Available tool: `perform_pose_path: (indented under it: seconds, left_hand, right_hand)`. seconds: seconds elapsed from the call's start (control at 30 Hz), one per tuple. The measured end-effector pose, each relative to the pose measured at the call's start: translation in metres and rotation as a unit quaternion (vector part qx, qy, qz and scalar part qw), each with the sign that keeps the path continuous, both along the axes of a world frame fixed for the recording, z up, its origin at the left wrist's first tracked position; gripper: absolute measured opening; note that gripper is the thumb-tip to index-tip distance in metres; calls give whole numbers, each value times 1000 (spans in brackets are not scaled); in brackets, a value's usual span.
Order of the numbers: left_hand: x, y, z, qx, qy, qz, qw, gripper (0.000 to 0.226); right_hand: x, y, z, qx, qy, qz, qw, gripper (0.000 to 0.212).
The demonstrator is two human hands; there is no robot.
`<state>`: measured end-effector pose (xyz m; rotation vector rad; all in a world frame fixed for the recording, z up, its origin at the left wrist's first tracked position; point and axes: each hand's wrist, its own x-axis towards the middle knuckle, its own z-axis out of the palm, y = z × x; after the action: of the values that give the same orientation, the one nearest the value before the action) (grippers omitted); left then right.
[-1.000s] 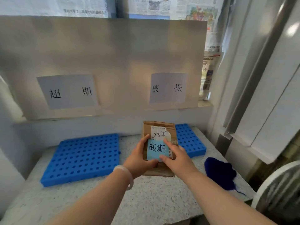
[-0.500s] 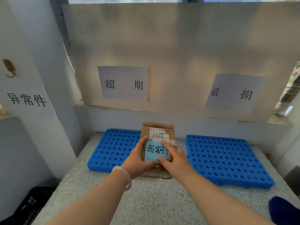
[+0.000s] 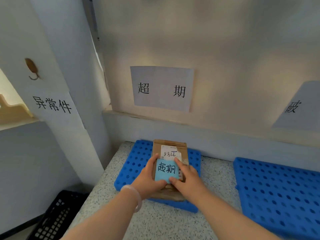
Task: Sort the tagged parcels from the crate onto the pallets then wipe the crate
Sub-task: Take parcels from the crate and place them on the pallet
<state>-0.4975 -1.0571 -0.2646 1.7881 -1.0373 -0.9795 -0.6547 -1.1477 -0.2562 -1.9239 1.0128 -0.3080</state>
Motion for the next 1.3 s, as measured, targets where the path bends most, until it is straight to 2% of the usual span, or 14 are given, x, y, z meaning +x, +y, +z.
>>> perform_pose_path:
  seconds: [0.53,0.73,1.07,1.3]
  left_hand:
    - [189,-38,-90,72,23,-51,996,93]
    - [222,-62,-110,78,51,-64,994,96]
    - [264,-113,-122,74,16,-84,994,99]
    - [272,-122,-123,72,-18,-94,993,97]
  right_hand:
    - [174,-21,-75,91,56,-44,993,75]
    - [207,-41,-102,85,55,-60,993,77]
    - [242,-92,-115,78,55,-58,994,79]
    - [248,-97,-114,81,65,-50,993,78]
